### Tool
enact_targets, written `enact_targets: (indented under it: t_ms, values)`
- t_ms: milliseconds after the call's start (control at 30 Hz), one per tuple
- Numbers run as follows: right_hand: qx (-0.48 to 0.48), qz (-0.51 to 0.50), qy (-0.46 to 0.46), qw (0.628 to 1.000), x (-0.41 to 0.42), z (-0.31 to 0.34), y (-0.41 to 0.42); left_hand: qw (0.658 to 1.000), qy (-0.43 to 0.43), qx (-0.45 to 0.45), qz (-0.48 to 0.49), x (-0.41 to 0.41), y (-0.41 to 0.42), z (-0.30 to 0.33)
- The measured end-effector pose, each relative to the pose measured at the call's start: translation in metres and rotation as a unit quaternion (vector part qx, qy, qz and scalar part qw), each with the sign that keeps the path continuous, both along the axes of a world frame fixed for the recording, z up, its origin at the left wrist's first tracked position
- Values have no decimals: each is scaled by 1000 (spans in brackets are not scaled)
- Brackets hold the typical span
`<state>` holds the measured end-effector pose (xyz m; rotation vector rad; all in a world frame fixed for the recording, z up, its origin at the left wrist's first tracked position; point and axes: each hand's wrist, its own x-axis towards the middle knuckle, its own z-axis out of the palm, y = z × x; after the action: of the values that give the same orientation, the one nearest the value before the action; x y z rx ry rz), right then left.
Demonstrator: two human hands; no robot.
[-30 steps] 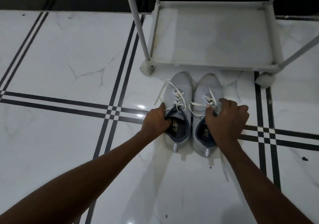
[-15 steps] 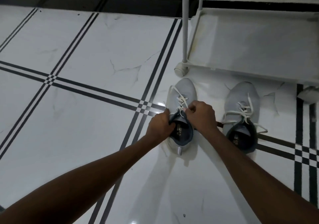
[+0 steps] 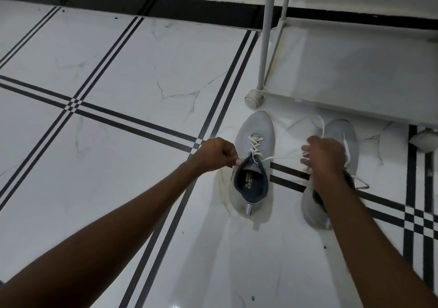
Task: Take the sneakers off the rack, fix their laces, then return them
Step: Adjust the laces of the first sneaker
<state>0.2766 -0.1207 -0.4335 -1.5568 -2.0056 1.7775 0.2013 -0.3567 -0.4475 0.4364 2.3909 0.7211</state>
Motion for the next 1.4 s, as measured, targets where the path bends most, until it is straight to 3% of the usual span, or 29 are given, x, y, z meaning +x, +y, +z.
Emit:
enact_targets:
  t_ms: [67,133,167,267,367,533,667,800,933,1067,1133,1233,1400]
  values:
    - [164,107,-101,975,16,-9,-18,1000,-9,-12,8,0,5,0]
    - [319,157,-88,930,28,-16,-39,999,-40,-8,18,-3,9,0]
    - [353,168,-52,919,32,-14,-50,996,-81,8,31,-4,10,1]
    - [327,261,20,908,33,-24,-65,994,-106,2,41,-8,15,8]
    - [278,341,37,897,28,-29,-69,995,35,-94,-27,-13,26,22]
    - [256,348,59,900,18,-30,-58,960,94,-233,-126,-20,40,36]
    - [269,353,68,893,17,-36,-55,914,244,-303,-111,-21,35,46]
    - [263,343,70,899,19,-38,-56,885,315,-327,-100,-14,35,51]
    - [269,341,80,897,22,-41,-59,908,284,-293,-99,-23,48,66]
    - [267,344,78,897,22,-40,-60,934,117,-311,-131,-21,38,44]
    - [266,343,74,898,21,-39,-59,962,52,-238,-126,-17,27,23]
    - [266,339,68,900,18,-40,-61,995,14,-92,-39,-8,12,10]
    - [265,327,64,905,16,-42,-65,997,32,12,76,0,9,1]
